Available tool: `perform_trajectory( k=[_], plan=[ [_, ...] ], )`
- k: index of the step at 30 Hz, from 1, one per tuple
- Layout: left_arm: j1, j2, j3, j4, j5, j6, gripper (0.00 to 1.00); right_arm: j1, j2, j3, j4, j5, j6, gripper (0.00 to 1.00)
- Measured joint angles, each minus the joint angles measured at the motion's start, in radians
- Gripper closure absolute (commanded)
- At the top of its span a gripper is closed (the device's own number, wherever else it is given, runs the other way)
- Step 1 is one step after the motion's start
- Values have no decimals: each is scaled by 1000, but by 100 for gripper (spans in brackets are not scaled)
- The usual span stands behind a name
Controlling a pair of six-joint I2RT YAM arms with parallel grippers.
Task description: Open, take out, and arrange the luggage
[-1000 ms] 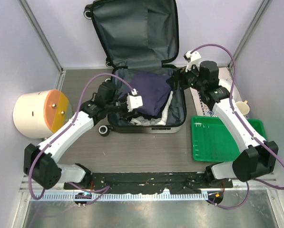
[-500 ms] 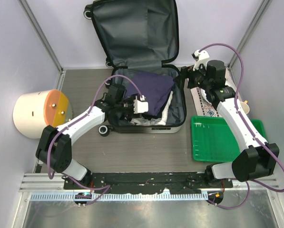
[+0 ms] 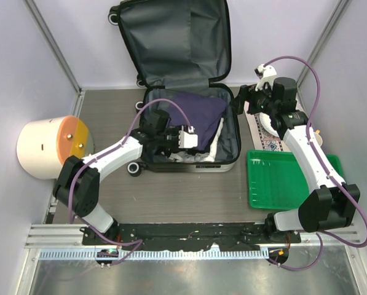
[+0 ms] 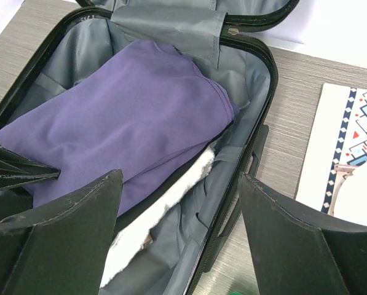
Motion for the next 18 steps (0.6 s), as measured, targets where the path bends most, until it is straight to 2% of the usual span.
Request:
perform_trajectory(
  k=[3, 4, 6, 12, 18],
  plan=[
    [-4, 3, 9, 15, -11, -30, 76, -5, 0, 0, 0, -7, 0, 19],
    [-4, 3, 11, 18, -15, -42, 90, -5, 0, 0, 0, -9, 0, 19],
    [-5, 3, 11, 22, -21, -60, 100, -6, 0, 0, 0, -14, 0, 19],
    [-1, 0, 34, 16, -40, -167, 100, -25, 0, -2, 0, -30, -5, 18],
    [58, 0, 197, -36, -31, -353, 100, -47, 8, -3, 0, -78, -57, 15]
  ],
)
